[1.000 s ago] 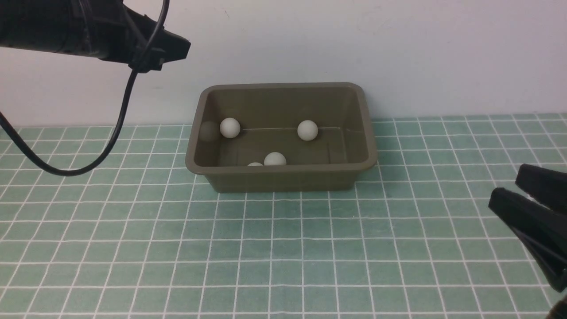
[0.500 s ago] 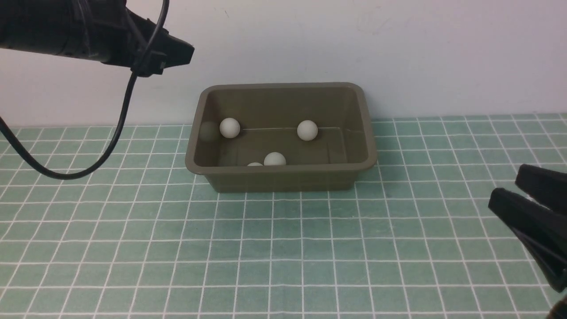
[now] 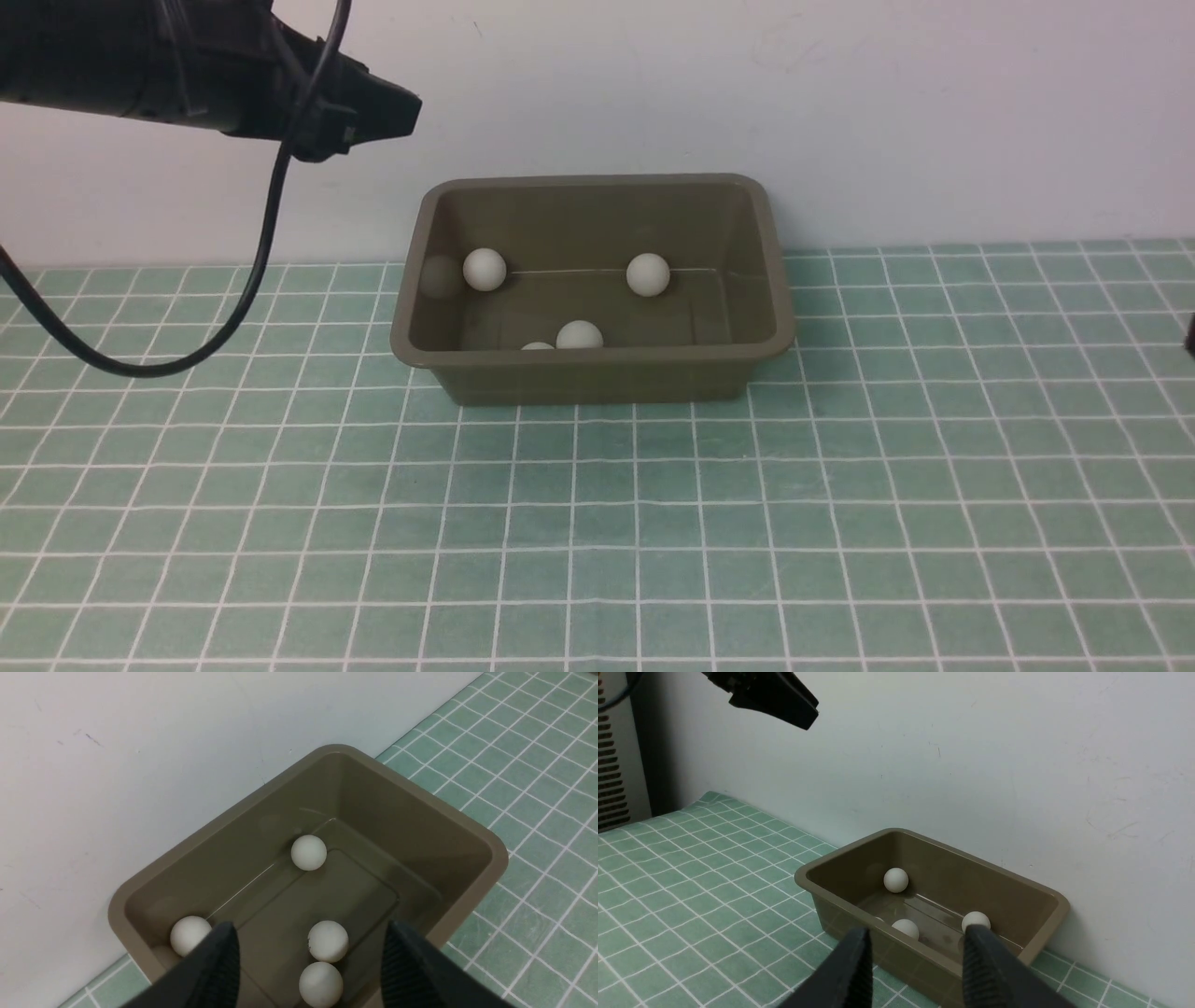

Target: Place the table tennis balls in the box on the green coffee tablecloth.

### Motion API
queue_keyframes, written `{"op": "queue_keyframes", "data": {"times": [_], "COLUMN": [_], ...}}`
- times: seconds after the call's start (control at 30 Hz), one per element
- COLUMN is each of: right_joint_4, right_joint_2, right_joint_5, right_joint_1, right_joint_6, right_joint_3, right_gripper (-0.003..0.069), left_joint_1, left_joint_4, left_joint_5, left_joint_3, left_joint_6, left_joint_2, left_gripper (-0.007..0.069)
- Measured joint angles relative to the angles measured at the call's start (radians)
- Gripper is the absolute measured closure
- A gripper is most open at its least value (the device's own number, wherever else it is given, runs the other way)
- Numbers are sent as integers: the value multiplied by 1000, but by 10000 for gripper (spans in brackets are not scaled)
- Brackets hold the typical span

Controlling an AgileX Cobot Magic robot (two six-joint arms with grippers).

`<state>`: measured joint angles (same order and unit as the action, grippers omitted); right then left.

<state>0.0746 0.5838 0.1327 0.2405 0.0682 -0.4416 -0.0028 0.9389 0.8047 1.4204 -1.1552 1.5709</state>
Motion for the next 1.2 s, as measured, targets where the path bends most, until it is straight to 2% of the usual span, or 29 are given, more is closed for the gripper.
{"op": "queue_keyframes", "data": {"times": [0.03,0.23,0.37,0.57,0.7,0.83,1.2], "right_joint_4": [0,1,-24,-80,-95,-98,-102], "right_joint_2": [-10,-74,-125,-303,-413,-455,-509], "right_joint_5": [6,20,19,53,211,300,310], "right_joint_1": [-47,-172,-207,-257,-263,-266,-266], "right_joint_6": [0,0,0,0,0,0,1], "right_joint_3": [0,2,32,225,324,357,409], "right_gripper": [398,398,398,398,398,398,398], "left_joint_1": [0,0,0,0,0,0,0], "left_joint_4": [0,0,0,15,31,56,73], "left_joint_5": [-1,-1,0,8,37,49,52], "left_joint_3": [0,0,0,0,0,0,0], "left_joint_6": [0,0,0,0,0,0,0], "left_joint_2": [0,0,0,0,0,0,0], "left_gripper": [251,251,251,251,251,251,251]}}
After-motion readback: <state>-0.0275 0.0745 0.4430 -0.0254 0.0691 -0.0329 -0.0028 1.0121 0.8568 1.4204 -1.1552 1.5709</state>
